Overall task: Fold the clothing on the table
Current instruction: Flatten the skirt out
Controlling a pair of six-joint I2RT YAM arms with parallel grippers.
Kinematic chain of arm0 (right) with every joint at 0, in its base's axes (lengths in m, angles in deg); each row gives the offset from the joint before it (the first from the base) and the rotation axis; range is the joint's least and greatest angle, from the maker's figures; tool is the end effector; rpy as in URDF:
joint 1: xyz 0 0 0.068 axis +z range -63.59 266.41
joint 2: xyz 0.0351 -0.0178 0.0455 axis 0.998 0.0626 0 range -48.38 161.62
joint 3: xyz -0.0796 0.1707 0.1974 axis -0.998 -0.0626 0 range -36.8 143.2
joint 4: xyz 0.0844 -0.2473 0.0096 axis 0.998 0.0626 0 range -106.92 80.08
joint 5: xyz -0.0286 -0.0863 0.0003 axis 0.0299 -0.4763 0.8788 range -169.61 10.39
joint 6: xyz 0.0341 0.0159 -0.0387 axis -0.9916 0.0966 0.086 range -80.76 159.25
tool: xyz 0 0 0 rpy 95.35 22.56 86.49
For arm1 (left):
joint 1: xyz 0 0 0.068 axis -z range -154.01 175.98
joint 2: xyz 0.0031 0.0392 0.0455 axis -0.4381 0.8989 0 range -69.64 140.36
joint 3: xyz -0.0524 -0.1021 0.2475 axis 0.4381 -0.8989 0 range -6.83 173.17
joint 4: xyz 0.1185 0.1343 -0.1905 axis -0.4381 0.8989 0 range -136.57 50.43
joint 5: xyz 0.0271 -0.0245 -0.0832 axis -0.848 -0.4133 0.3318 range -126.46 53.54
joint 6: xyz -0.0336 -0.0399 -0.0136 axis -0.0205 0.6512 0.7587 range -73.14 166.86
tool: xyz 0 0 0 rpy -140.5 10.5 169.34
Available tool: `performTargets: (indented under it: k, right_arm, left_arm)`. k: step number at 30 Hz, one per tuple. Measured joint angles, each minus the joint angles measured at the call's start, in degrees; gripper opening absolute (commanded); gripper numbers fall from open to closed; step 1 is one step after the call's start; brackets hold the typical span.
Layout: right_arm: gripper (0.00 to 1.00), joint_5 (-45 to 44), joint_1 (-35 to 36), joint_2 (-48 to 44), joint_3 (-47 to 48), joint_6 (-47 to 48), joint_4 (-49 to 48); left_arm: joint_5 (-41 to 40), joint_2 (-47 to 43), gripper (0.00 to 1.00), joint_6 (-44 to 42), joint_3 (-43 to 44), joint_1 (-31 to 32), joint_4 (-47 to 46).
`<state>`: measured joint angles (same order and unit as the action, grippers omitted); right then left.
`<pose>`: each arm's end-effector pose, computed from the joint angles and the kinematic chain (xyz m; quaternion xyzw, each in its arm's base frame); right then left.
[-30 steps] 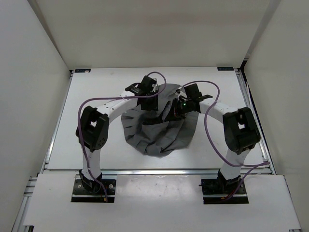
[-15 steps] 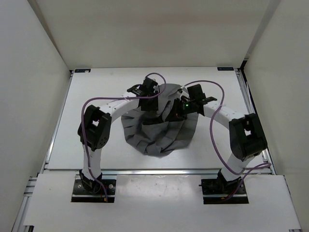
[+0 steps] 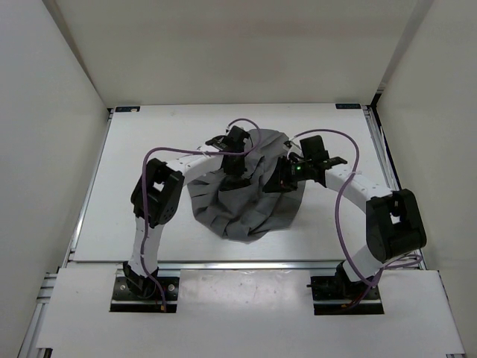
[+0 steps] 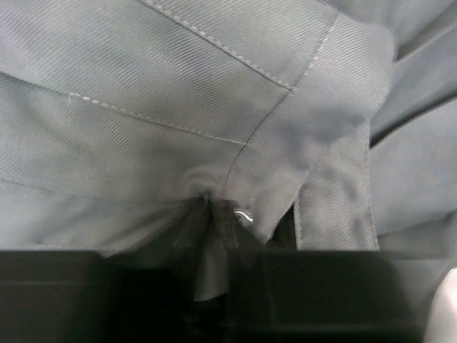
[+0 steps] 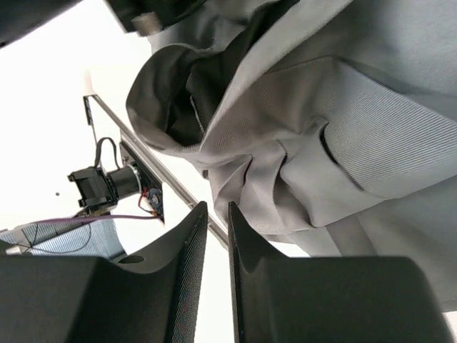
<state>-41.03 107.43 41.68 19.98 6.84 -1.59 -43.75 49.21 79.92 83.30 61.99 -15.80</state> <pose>0.2957 0.1374 0.2168 -0.0286 0.8902 0.4259 0.1590 0.3639 -0.2589 0.1855 0.0080 0.9629 -0.0983 0.2511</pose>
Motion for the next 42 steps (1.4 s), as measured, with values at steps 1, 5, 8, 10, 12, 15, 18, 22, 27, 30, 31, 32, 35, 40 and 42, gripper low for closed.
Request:
performTargets:
  k: [1,5,8,10,12,15,18,22,27,30,31,32,35,40,42]
  right_arm:
    - [0.22,0.1,0.0,-0.3,0.0,0.1,0.1]
    - [0.20,0.2,-0.2,-1.6,0.0,0.8,1.2]
    - [0.19,0.2,-0.8,-2.8,-0.5,1.2,1.3]
    - [0.19,0.6,-1.4,-3.5,-1.3,1.2,1.0]
    - [0.18,1.0,-2.2,-3.7,-2.0,1.1,0.9]
    - [0.18,1.5,-2.9,-3.7,-2.3,1.1,0.8]
    - [0.18,2.3,-2.8,-3.5,-2.3,1.1,0.1]
    - [0.18,2.8,-2.4,-2.6,-2.3,1.1,-0.5]
    - [0.31,3.6,-2.0,-0.9,-2.1,1.0,-0.6]
    - [0.43,3.9,-1.8,-0.3,-2.1,0.9,-0.6]
    - [0.44,3.9,-1.7,-0.3,-2.1,1.0,-0.7]
    - [0.45,4.0,-1.7,-0.3,-2.0,1.0,-0.7]
    - [0.44,4.0,-1.6,-0.3,-1.7,1.1,-0.8]
    - [0.44,3.8,-1.4,-0.3,-1.3,1.2,-0.9]
    - [0.44,3.7,-1.5,-0.3,-1.4,1.2,-1.0]
  left_arm:
    - [0.0,0.7,0.00,0.3,0.3,0.2,-0.2]
    - [-0.3,3.8,0.00,-0.1,3.1,0.9,0.7]
    - [0.0,5.2,0.00,-1.1,7.8,1.2,3.1]
    - [0.1,4.7,0.00,-2.2,10.8,1.4,4.0]
    - [0.5,3.3,0.00,-2.9,13.6,1.5,4.9]
    - [0.9,-1.5,0.00,-3.7,15.8,1.2,5.1]
    - [1.4,-10.4,0.00,-4.1,14.0,-0.5,4.3]
    - [2.9,-19.6,0.00,-4.1,12.1,-4.7,3.3]
    - [2.8,-24.8,0.00,-5.0,14.3,-11.2,2.9]
    - [2.7,-26.5,0.00,-5.2,13.1,-13.9,2.6]
    - [2.7,-27.1,0.00,-5.2,11.8,-14.8,2.3]
    - [2.7,-27.5,0.00,-5.2,10.9,-15.3,2.1]
    - [2.6,-28.9,0.06,-5.2,5.0,-16.7,1.5]
    - [4.0,-27.3,0.76,-8.6,-2.0,-15.5,3.7]
    - [5.0,-25.8,0.74,-11.2,-2.2,-13.1,4.9]
